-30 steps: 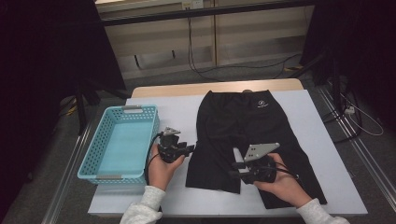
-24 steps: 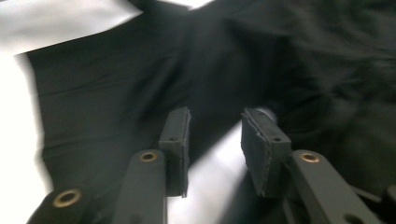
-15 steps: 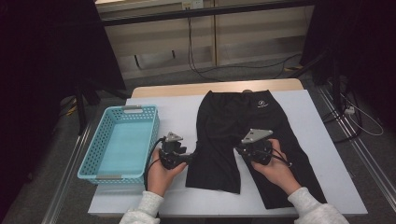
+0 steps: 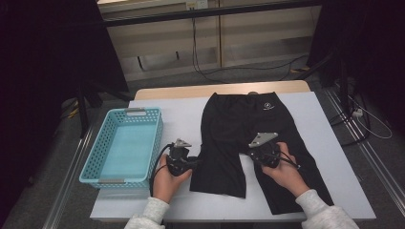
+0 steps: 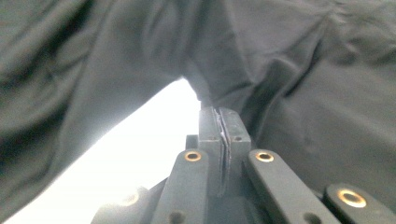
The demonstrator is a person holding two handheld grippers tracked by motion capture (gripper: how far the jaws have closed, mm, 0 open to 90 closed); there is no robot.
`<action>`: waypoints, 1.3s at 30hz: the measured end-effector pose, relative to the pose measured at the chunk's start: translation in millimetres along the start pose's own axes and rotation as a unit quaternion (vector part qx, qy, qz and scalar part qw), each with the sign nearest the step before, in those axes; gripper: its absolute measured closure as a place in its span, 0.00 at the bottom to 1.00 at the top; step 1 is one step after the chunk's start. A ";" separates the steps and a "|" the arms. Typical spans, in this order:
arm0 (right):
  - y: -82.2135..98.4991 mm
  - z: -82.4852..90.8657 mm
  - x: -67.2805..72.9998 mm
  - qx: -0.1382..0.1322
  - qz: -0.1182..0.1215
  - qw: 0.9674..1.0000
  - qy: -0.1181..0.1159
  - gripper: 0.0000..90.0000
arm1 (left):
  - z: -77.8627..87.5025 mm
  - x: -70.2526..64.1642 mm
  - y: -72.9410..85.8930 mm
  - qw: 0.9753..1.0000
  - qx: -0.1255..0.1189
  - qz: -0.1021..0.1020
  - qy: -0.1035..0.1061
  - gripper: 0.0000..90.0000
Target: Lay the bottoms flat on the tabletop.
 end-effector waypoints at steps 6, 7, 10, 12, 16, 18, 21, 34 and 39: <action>5.3 3.7 -7.2 0.003 0.003 1.000 0.016 0.99 | 4.7 -7.3 1.1 0.999 0.010 0.023 0.031 0.99; 5.5 3.6 -6.7 0.005 0.008 1.000 0.020 0.99 | 8.4 -7.4 -0.1 0.999 0.006 0.024 0.034 0.99; 4.3 4.9 -5.6 0.002 0.012 1.000 0.021 0.99 | 25.1 -2.6 -5.7 0.998 -0.019 0.038 0.035 0.99; 5.0 5.5 -5.5 0.003 0.011 1.000 0.021 0.99 | 29.3 2.7 -5.0 0.999 -0.022 0.043 0.023 0.99; 6.9 5.0 -6.0 0.005 0.012 1.000 0.023 0.99 | 30.1 10.5 -3.3 0.998 -0.027 0.057 0.014 0.99; 6.5 4.6 -4.8 0.006 0.018 1.000 0.025 0.99 | 30.3 11.7 -3.6 0.998 -0.032 0.048 0.002 0.98; 6.3 2.7 -2.8 0.009 0.022 0.999 0.023 0.99 | 33.2 13.4 -7.0 0.998 -0.050 0.035 -0.022 0.75; 5.5 1.8 3.2 0.009 0.031 0.999 0.023 0.99 | -4.4 -42.5 5.7 0.996 0.008 -0.090 0.013 0.64; 5.8 2.1 6.6 0.007 0.036 0.999 0.026 0.99 | -10.3 -49.1 4.6 0.995 0.011 -0.103 0.008 0.78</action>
Point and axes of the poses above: each handheld gripper's, and its own axes: z roughly backward along the jaws, y roughly out of its underside, x roughly to its left, the point moved 9 cm from there along -z, roughly forward along the jaws, and after that the axes turned 6 degrees about x, right-handed, at the moved point
